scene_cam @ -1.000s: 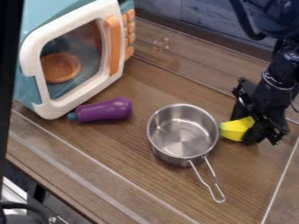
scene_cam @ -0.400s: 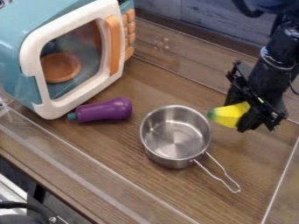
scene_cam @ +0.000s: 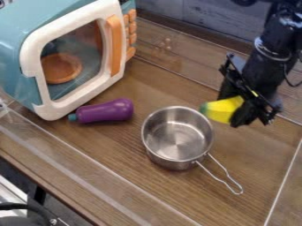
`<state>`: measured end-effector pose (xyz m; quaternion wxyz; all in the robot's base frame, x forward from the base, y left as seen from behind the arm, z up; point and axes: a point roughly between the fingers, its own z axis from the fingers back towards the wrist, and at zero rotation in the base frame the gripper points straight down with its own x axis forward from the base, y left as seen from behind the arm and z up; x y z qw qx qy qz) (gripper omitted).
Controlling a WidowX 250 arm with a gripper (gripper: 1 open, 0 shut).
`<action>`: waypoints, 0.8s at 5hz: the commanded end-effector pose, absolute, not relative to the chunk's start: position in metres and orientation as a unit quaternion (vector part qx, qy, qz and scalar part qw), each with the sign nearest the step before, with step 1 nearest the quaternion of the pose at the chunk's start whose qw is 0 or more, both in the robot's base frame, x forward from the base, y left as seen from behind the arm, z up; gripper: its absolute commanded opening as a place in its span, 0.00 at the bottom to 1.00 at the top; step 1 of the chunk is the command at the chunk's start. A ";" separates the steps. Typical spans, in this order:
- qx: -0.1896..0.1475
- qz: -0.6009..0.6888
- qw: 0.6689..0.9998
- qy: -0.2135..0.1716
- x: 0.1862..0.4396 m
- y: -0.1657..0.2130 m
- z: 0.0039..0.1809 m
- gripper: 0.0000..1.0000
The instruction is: Put the banana in the silver pot
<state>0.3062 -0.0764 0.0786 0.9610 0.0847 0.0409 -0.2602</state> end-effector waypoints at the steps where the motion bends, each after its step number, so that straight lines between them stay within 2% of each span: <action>1: 0.088 -0.246 0.965 0.012 0.301 -0.062 0.104 0.00; 4: 0.090 -0.222 0.971 0.012 0.279 -0.036 0.108 0.00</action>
